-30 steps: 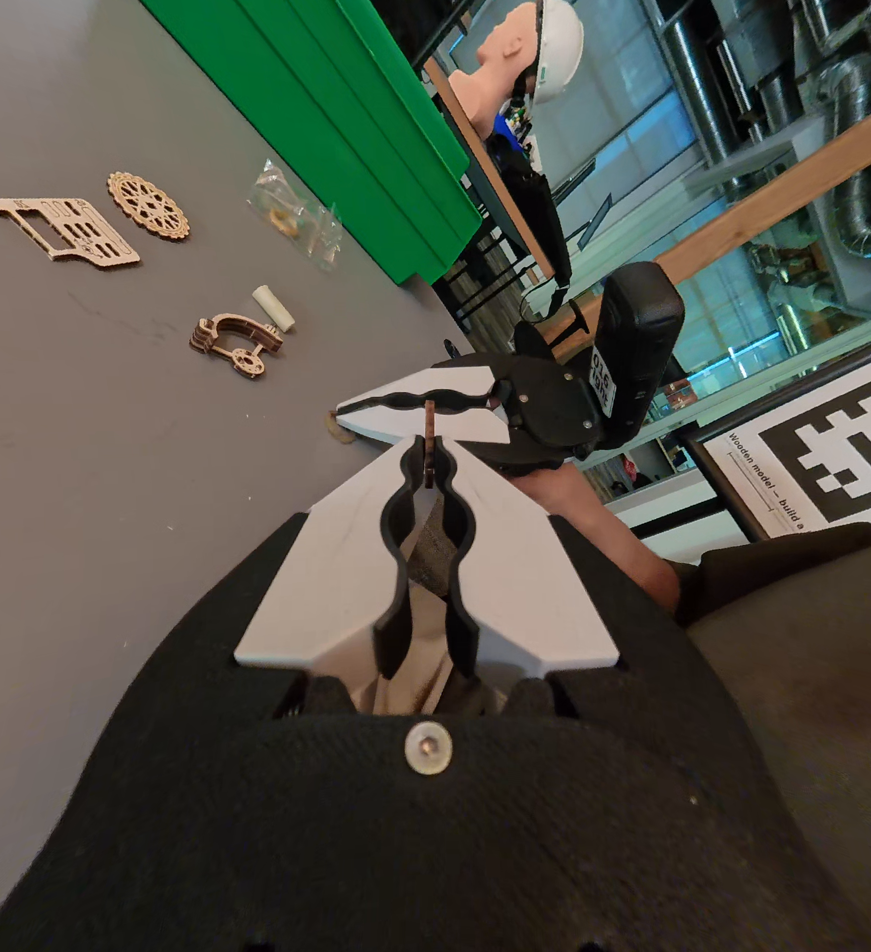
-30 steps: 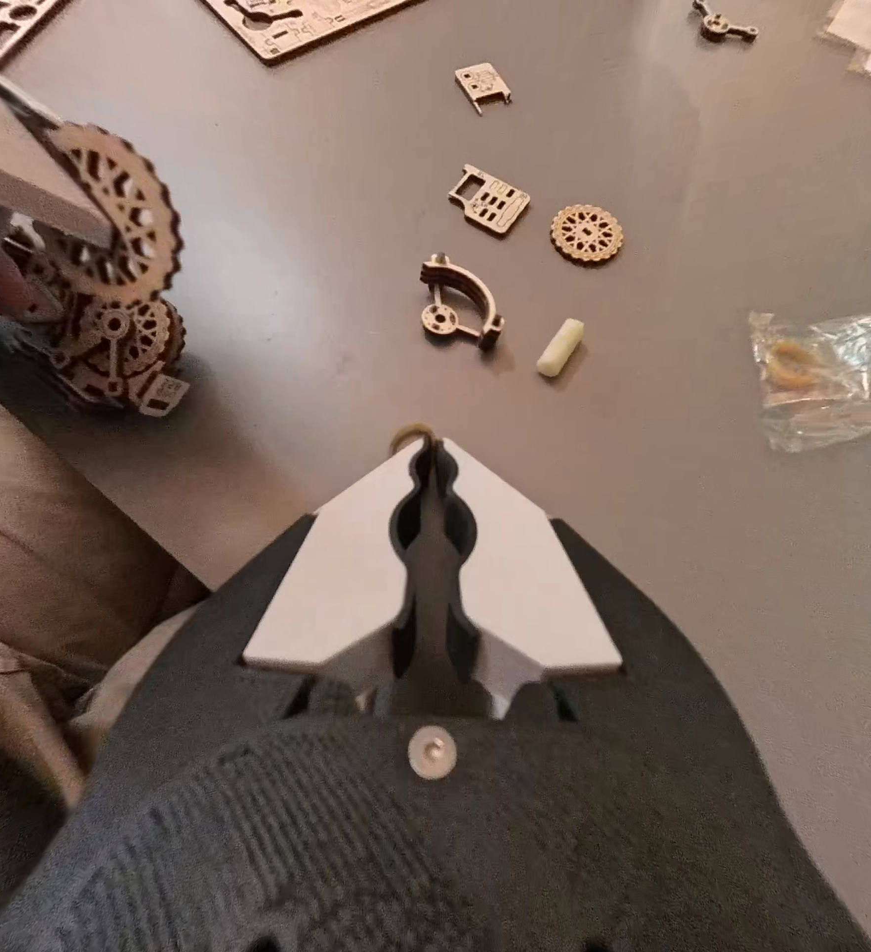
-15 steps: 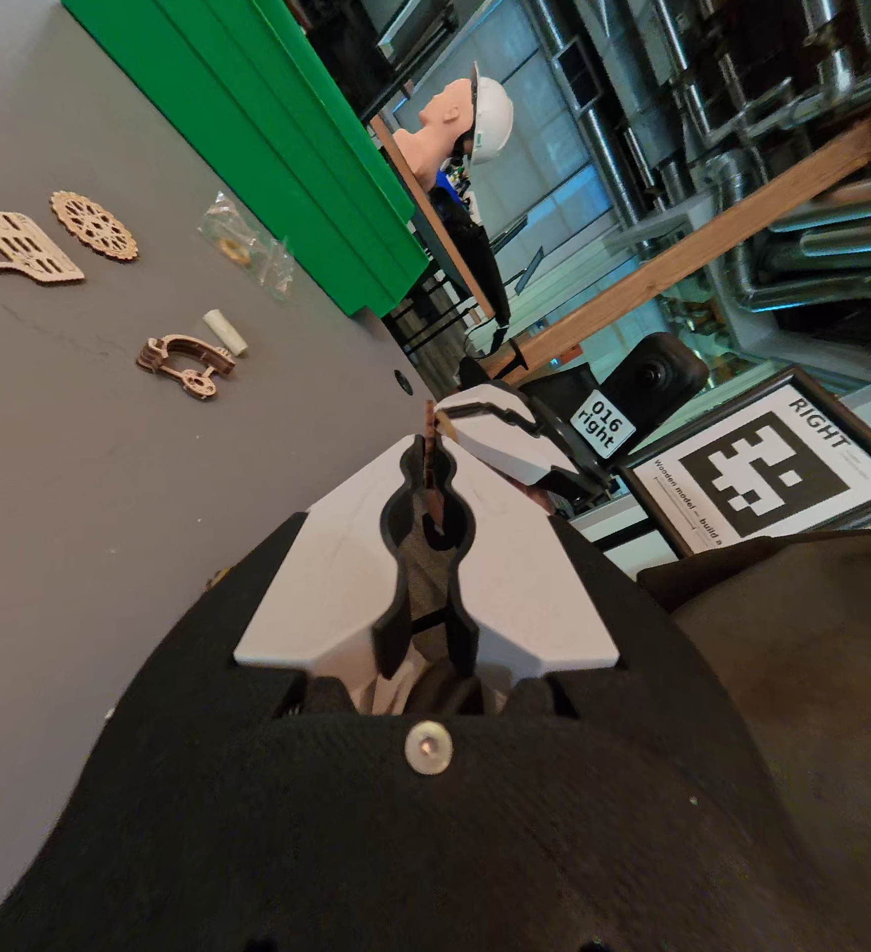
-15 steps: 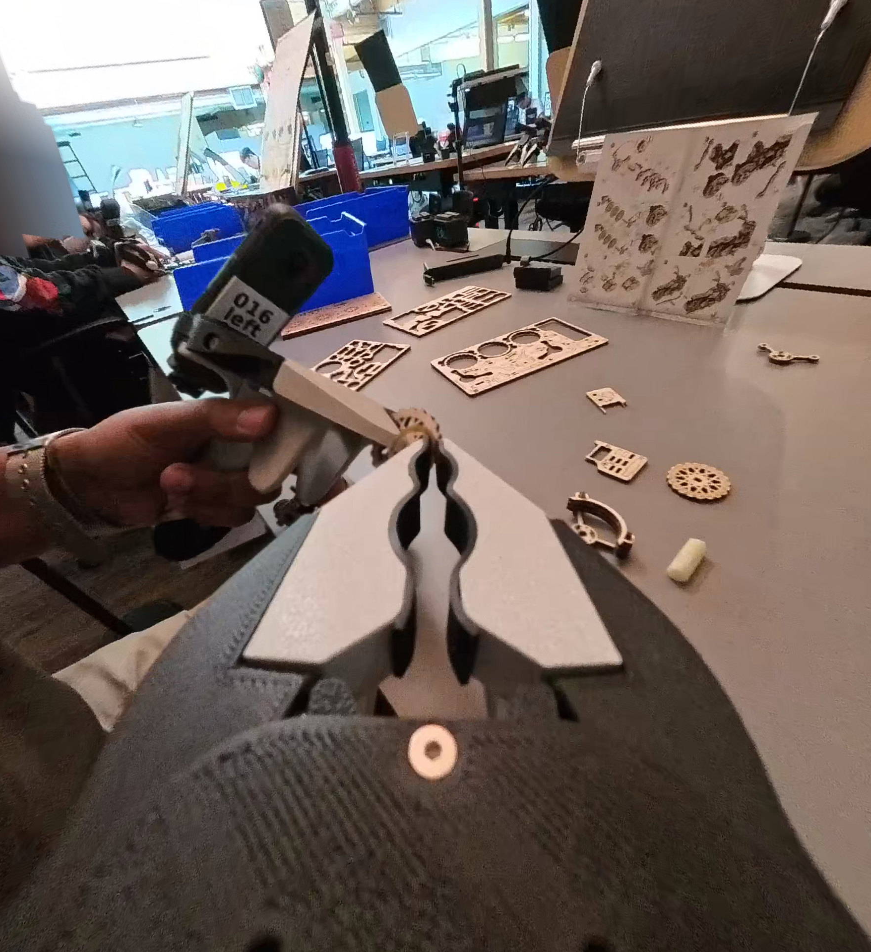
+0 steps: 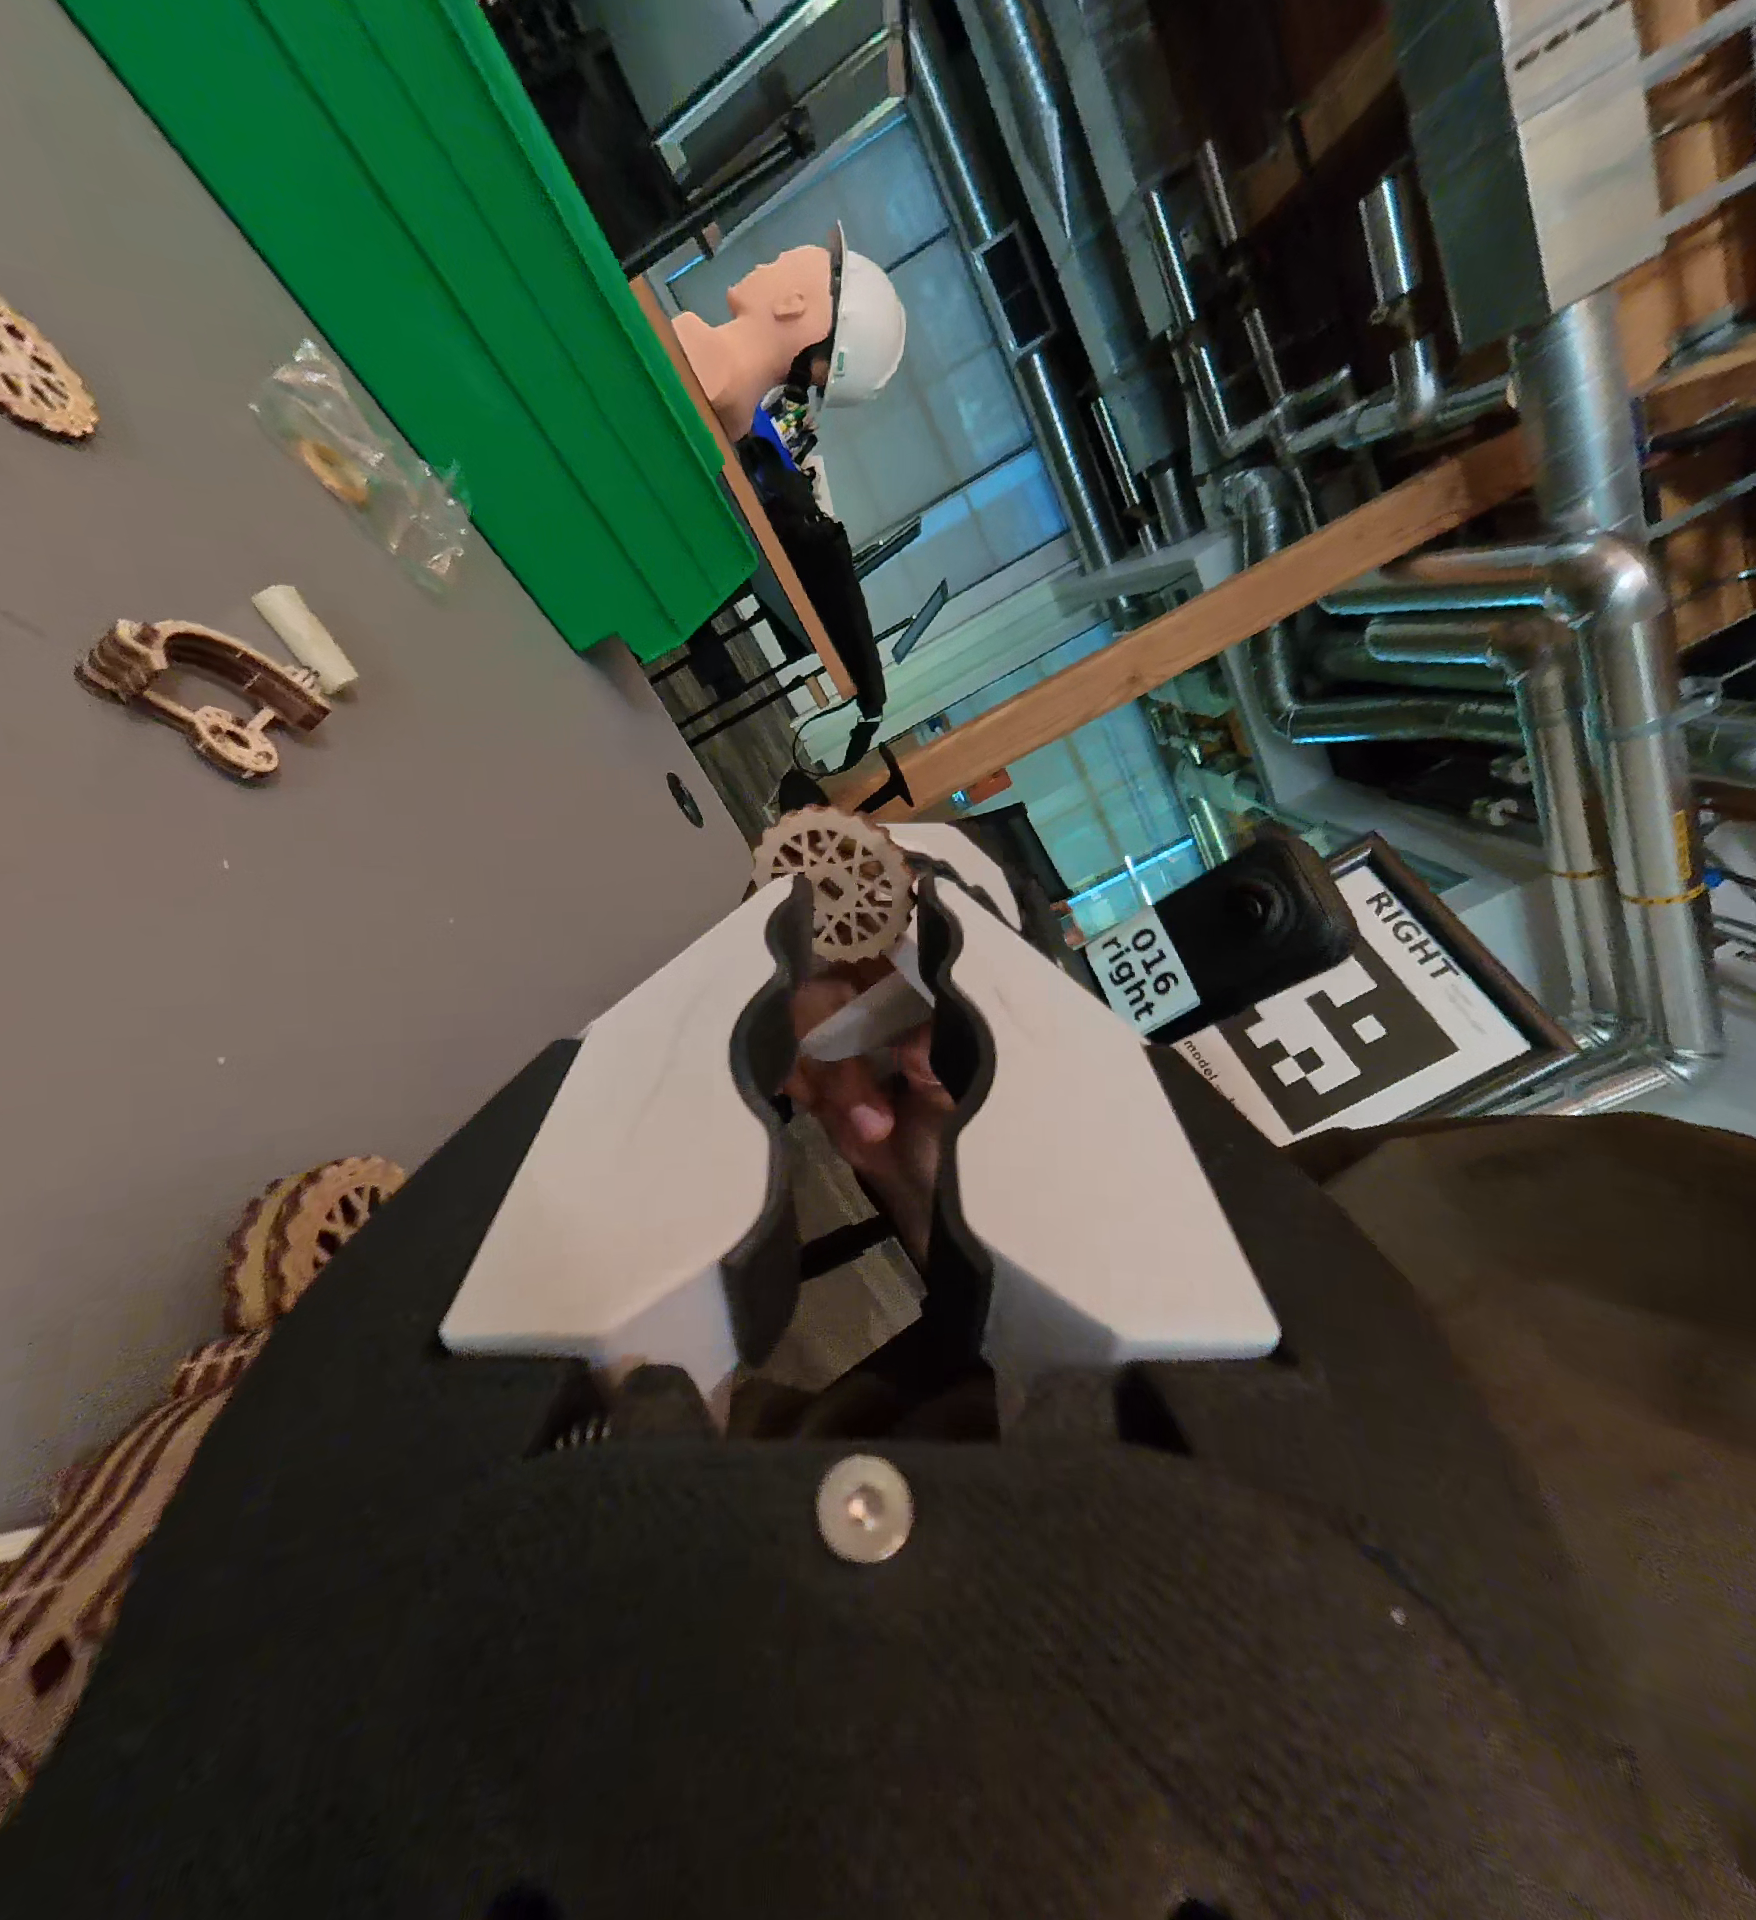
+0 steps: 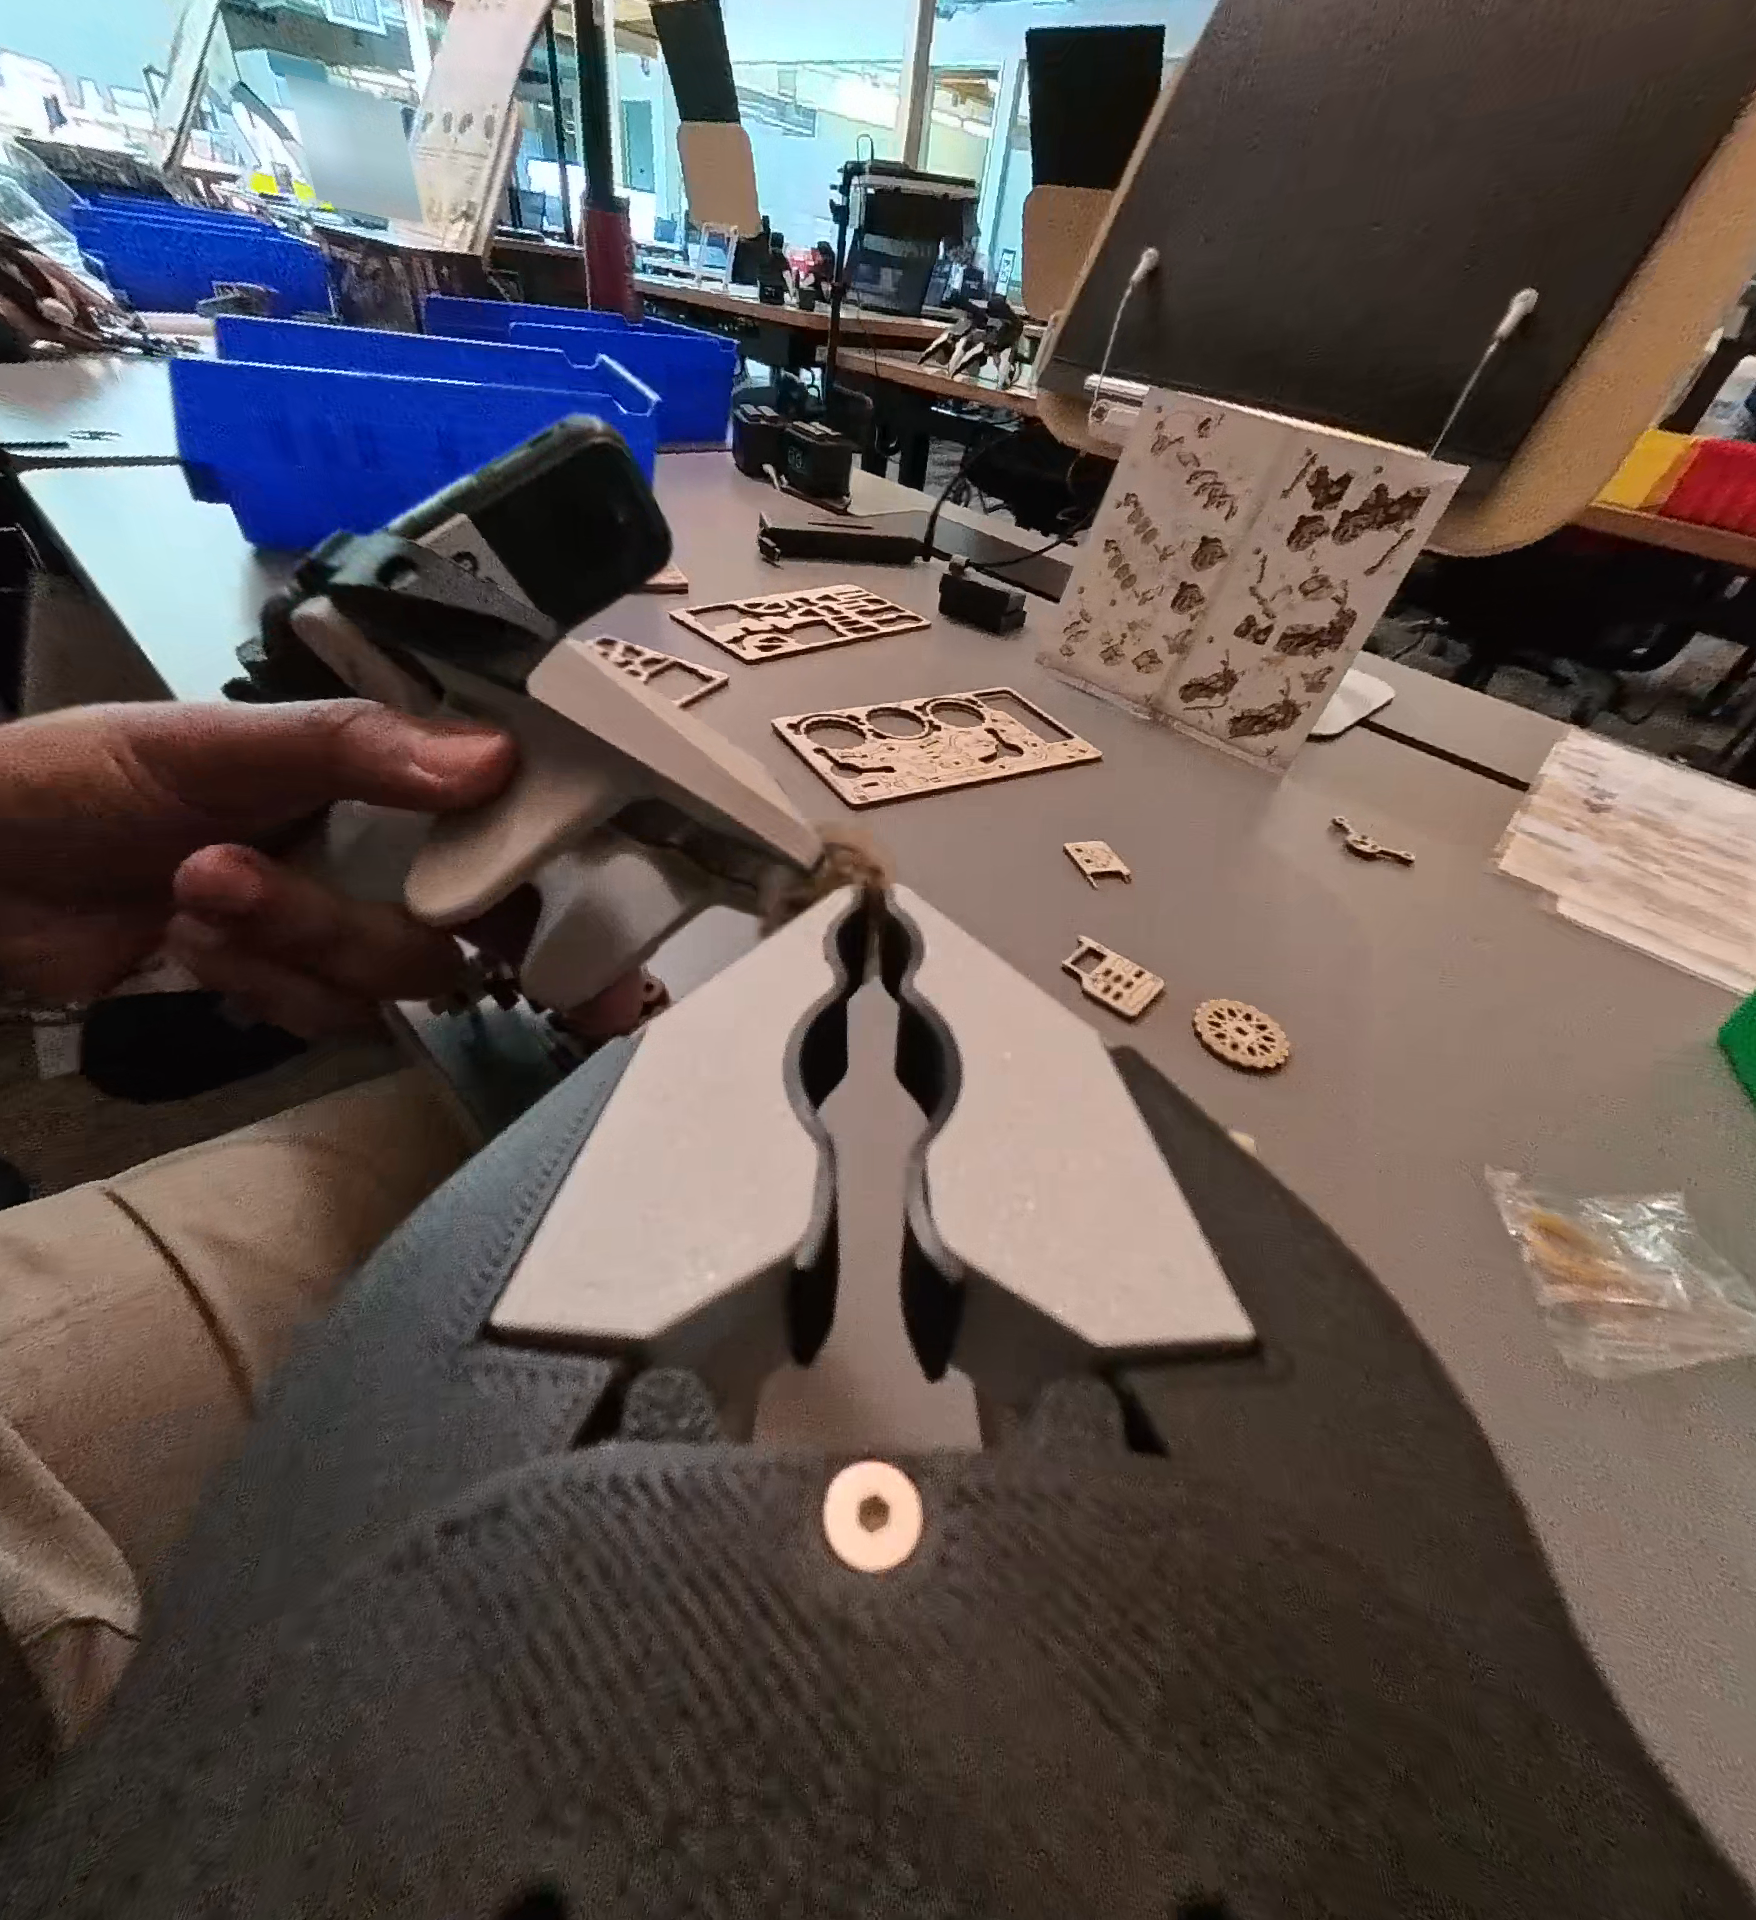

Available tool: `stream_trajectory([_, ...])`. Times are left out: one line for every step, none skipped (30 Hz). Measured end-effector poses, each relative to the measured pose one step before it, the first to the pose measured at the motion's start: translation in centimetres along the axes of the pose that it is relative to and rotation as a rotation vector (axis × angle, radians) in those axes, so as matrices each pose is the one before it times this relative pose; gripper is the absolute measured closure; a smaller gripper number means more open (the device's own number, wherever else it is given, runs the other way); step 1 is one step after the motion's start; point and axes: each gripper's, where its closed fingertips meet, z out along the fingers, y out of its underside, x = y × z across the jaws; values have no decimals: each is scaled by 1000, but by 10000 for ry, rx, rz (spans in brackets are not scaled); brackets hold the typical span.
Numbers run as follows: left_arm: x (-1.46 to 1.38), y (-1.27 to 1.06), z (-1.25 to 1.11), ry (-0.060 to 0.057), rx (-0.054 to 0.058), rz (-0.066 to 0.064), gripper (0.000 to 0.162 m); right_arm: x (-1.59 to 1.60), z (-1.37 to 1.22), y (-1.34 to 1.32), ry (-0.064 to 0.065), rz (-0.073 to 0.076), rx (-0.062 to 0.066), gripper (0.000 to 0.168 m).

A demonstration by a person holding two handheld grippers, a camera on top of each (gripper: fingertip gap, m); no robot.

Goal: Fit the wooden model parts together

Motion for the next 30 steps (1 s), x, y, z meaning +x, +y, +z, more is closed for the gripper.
stream_trajectory([-69,96,19,23,-19,-52,148,-144,28,-47,2,-121,3,168])
stream_trajectory([-38,162,81,7,-71,-23,148,-112,91,71,31,-80,-78,168])
stream_trajectory([-27,184,100,-29,-88,13,146,-24,58,81,59,-71,-55,168])
stream_trajectory([-38,-4,9,-48,30,69,147,-26,-25,-33,18,-84,46,168])
stream_trajectory([32,-24,-29,-10,16,69,148,14,-54,-11,-16,-16,33,168])
stream_trajectory([-10,89,12,-31,-89,9,148,113,-51,52,9,77,8,168])
stream_trajectory([-113,-16,-35,-101,-45,48,153,132,-74,-43,-14,130,61,168])
stream_trajectory([-313,2,-61,-230,-21,119,160,-35,-111,-174,-132,194,125,168])
stream_trajectory([-100,-66,-77,-89,45,238,161,2,-33,-15,-84,169,19,168])
stream_trajectory([-26,-49,-45,-34,32,38,161,-64,-13,35,-90,96,22,168])
stream_trajectory([-3,28,6,-2,-20,-1,161,-145,-9,10,-109,43,56,168])
stream_trajectory([-9,11,1,4,2,17,161,-46,-36,12,-43,38,58,168])
stream_trajectory([-17,-37,-16,8,37,6,161,-38,-62,-22,-62,90,80,168])
stream_trajectory([27,-89,-48,35,64,-24,161,55,-127,-138,-41,228,148,166])
stream_trajectory([14,-94,-56,25,52,-28,161,212,-158,-175,-6,393,168,163])
stream_trajectory([-48,-60,-67,-11,20,13,161,246,-140,-87,-57,516,96,158])
stream_trajectory([-52,-17,-62,-29,-6,51,161,148,-65,122,-165,585,-53,153])
stream_trajectory([-39,-5,-42,-23,-22,66,161,58,15,320,-248,619,-179,147])
stream_trajectory([-18,8,-16,-30,-29,69,161,-67,81,424,-317,635,-235,142])
stream_trajectory([28,22,2,-8,-35,86,161,-310,117,435,-449,629,-228,141])
stream_trajectory([111,61,41,42,-50,77,161,-346,135,367,-461,636,-167,141])
stream_trajectory([172,99,64,81,-73,54,161,-228,86,212,-371,606,-66,144])
stream_trajectory([192,124,71,96,-92,51,161,-168,8,13,-309,511,48,152])
stream_trajectory([111,124,68,38,-83,46,162,-226,-60,-103,-308,374,107,158])
stream_trajectory([53,56,30,13,-38,66,161,-74,-55,-46,-189,278,55,158])
stream_trajectory([62,10,-9,24,-17,14,161,-37,-46,0,-143,191,11,159])
stream_trajectory([14,41,8,17,-45,4,161,-13,-22,25,-96,112,0,159])
stream_trajectory([-14,45,-8,5,-38,19,161,-12,-17,33,-58,62,10,159])
stream_trajectory([7,37,-6,13,-25,34,160,-4,-6,22,-29,33,16,159])
stream_trajectory([-9,29,-7,3,-25,30,159,11,-14,30,19,-37,-10,160])
